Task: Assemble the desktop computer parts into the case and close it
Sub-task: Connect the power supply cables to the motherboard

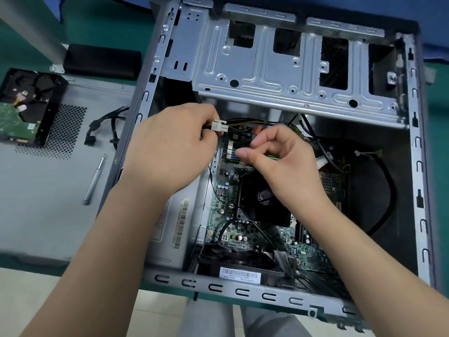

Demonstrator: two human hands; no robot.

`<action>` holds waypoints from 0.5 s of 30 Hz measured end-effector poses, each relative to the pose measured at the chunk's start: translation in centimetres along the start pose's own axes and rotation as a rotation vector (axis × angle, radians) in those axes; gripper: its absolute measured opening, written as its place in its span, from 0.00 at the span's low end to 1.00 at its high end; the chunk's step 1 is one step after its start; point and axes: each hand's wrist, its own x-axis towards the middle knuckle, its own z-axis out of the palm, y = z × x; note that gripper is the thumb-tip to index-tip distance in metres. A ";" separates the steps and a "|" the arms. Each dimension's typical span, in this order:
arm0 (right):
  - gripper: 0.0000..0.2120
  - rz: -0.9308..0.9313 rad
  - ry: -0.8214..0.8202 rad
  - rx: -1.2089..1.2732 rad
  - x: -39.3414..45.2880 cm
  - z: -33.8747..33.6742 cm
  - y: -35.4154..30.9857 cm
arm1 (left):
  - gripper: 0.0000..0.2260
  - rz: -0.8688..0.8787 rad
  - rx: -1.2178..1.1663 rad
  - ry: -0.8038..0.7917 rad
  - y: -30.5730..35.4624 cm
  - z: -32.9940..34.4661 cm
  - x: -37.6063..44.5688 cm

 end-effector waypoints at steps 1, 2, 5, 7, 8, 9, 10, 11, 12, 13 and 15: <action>0.15 -0.008 -0.017 0.031 -0.1 0.2 0.0 | 0.07 0.000 0.000 -0.003 0.0 0.0 0.0; 0.17 -0.013 -0.031 0.064 -0.1 0.2 0.0 | 0.07 0.000 0.000 -0.004 0.0 0.0 0.0; 0.18 -0.036 -0.045 0.102 0.0 -0.1 0.2 | 0.07 0.000 -0.004 -0.010 0.0 0.0 0.1; 0.17 -0.071 -0.061 0.106 -0.1 -0.2 0.3 | 0.07 -0.001 -0.004 -0.012 0.0 0.0 0.1; 0.15 -0.086 -0.070 0.104 -0.1 -0.2 0.4 | 0.07 -0.003 -0.004 -0.011 0.0 0.0 0.0; 0.14 -0.096 -0.077 0.103 -0.1 -0.1 0.5 | 0.07 -0.005 -0.004 -0.009 0.0 0.0 0.0; 0.14 -0.104 -0.081 0.103 -0.1 -0.1 0.5 | 0.07 -0.005 -0.004 -0.008 0.0 -0.1 0.0; 0.14 -0.111 -0.084 0.106 -0.1 -0.1 0.5 | 0.07 -0.003 -0.002 -0.007 0.0 -0.1 0.0; 0.14 -0.117 -0.084 0.111 -0.1 -0.1 0.5 | 0.07 -0.002 0.000 -0.007 0.0 -0.1 0.0; 0.14 -0.121 -0.083 0.114 -0.1 -0.1 0.5 | 0.07 -0.002 0.002 -0.006 0.0 -0.1 0.1; 0.13 -0.127 -0.079 0.112 -0.1 -0.1 0.5 | 0.07 -0.007 0.006 0.000 0.0 0.0 0.1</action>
